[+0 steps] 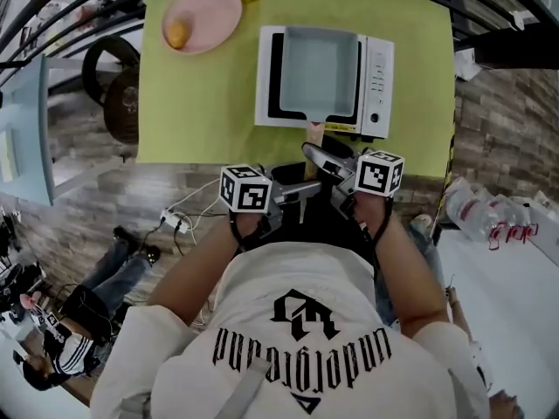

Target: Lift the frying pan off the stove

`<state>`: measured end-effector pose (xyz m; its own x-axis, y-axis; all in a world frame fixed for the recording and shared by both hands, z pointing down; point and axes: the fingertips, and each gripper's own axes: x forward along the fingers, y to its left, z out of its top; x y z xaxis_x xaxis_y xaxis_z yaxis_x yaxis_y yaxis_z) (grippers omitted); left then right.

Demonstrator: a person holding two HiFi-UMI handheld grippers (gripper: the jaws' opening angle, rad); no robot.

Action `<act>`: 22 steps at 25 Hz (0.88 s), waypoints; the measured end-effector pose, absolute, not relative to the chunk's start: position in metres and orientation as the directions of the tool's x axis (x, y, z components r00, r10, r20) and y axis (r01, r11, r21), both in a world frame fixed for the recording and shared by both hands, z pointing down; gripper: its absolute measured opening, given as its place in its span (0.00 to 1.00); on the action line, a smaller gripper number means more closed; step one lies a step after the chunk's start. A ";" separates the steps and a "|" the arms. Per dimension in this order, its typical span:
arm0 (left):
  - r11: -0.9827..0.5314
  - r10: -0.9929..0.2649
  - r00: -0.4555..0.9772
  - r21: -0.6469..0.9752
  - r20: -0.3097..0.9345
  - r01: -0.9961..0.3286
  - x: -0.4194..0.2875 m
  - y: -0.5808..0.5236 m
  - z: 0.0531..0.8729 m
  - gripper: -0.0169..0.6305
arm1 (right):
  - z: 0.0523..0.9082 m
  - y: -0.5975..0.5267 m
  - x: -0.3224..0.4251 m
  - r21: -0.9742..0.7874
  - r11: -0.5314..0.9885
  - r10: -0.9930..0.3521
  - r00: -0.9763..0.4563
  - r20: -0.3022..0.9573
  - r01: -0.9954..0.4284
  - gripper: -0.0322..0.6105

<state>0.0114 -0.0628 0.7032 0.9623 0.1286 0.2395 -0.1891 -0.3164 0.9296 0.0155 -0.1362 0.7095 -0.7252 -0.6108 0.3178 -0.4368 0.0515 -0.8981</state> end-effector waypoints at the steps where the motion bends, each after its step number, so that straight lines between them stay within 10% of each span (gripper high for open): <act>1: -0.308 0.135 0.964 0.934 0.229 -0.179 0.013 -0.062 0.704 0.54 | 0.712 -0.138 0.015 -0.905 0.049 -0.611 -0.729 0.308 -0.423 0.50; 22: -0.233 0.161 0.974 0.965 0.157 -0.117 0.018 -0.053 0.705 0.25 | 0.706 -0.145 0.006 -0.987 0.014 -0.666 -0.738 0.110 -0.160 0.29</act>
